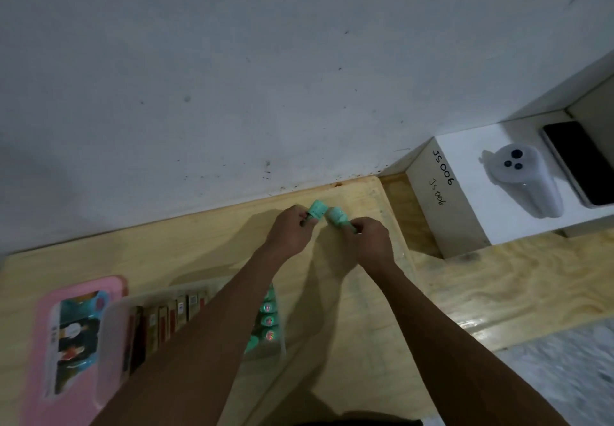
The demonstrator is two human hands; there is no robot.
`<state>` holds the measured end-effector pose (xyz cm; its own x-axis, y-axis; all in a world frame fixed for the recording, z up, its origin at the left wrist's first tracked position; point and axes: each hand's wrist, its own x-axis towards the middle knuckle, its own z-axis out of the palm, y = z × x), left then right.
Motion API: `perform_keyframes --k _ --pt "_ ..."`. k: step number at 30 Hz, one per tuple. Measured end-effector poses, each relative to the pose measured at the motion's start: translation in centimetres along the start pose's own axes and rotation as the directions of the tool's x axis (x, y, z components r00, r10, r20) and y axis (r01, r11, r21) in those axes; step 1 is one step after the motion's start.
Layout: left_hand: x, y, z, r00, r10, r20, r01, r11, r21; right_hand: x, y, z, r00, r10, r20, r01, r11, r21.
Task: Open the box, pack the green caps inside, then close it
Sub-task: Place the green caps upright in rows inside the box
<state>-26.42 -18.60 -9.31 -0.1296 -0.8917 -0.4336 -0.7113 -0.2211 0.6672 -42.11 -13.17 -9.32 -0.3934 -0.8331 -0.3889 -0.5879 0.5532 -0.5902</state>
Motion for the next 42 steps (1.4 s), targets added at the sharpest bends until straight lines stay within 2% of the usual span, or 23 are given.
perform_keyframes --k 4,8,11,14,17,22,24,26,30,33,42 --pt "-2.6 -0.1 -3.3 0.997 0.072 -0.04 -0.074 0.997 -0.03 -2.0 0.1 -1.1 0.991 -0.083 -0.102 0.096 0.987 0.13" --pt "-6.8 -1.2 -7.5 0.988 0.154 -0.003 -0.152 0.973 -0.173 -5.8 -0.5 -2.5 0.976 -0.185 -0.113 0.21 0.94 0.271" --pt "-10.3 -1.8 -10.2 0.976 0.219 0.014 -0.207 0.94 -0.271 -9.4 -1.1 -3.4 0.949 -0.296 -0.105 0.314 0.903 0.292" --pt "-13.4 -2.6 -12.4 0.961 0.274 0.013 -0.26 0.924 -0.28 -13.1 -1.7 -3.6 0.901 -0.429 -0.067 0.433 0.872 0.23" --pt "-16.3 -4.0 -13.8 0.953 0.303 0.016 -0.294 0.935 -0.201 -16.6 -2.1 -3.2 0.844 -0.536 0.011 0.529 0.836 0.146" --pt "-20.2 -6.5 -14.2 0.958 0.285 0.033 -0.281 0.955 -0.094 -20.6 -2.2 -0.7 0.711 -0.69 0.136 0.702 0.708 -0.08" --pt "-21.4 -7.5 -13.7 0.962 0.27 0.044 -0.264 0.959 -0.102 -21.6 -2.3 0.6 0.701 -0.692 0.174 0.713 0.669 -0.211" --pt "-22.1 -8.3 -13.0 0.966 0.253 0.047 -0.247 0.963 -0.105 -22.0 -2.4 1.7 0.722 -0.661 0.202 0.687 0.655 -0.315" --pt "-22.5 -9.8 -11.1 0.974 0.213 0.072 -0.209 0.976 -0.06 -22.1 -2.9 3.6 0.782 -0.596 0.183 0.607 0.658 -0.446" --pt "-22.7 -10.5 -9.4 0.976 0.182 0.118 -0.18 0.983 -0.025 -21.5 -2.8 5.2 0.79 -0.577 0.205 0.582 0.602 -0.547" --pt "-22.3 -11.6 -6.2 0.985 0.15 0.087 -0.16 0.978 0.136 -21.1 -3.2 6.8 0.85 -0.504 0.155 0.475 0.602 -0.642"
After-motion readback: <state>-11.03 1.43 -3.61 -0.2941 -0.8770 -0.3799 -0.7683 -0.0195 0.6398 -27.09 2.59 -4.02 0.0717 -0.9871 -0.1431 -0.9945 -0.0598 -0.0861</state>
